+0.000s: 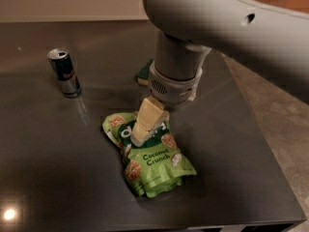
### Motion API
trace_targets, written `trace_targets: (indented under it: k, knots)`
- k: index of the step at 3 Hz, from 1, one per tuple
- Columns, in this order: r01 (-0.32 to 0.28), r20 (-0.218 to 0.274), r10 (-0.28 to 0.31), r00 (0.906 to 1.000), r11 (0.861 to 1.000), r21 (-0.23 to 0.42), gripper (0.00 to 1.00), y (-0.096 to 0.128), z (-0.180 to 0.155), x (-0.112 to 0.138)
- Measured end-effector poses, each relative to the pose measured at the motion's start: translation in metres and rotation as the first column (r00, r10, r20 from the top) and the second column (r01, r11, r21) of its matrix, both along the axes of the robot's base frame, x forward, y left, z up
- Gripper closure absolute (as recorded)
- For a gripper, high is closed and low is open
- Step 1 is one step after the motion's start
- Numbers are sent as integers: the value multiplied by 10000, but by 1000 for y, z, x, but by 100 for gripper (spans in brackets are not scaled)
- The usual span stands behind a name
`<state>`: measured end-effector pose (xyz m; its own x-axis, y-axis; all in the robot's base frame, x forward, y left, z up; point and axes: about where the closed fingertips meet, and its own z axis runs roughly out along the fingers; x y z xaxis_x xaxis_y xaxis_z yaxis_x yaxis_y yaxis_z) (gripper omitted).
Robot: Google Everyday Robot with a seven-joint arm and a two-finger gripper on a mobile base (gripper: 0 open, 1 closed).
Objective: Pick green rice chip bag
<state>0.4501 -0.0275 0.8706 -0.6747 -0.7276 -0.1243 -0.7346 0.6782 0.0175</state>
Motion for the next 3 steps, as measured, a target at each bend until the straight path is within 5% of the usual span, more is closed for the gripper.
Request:
trace_targets:
  k: [2,3]
  knots:
    - [-105,-545,133,9984,9986,509,0,32,-12,-13]
    - [-209,-977,260,9949,9984,530,19,43,-18,-17]
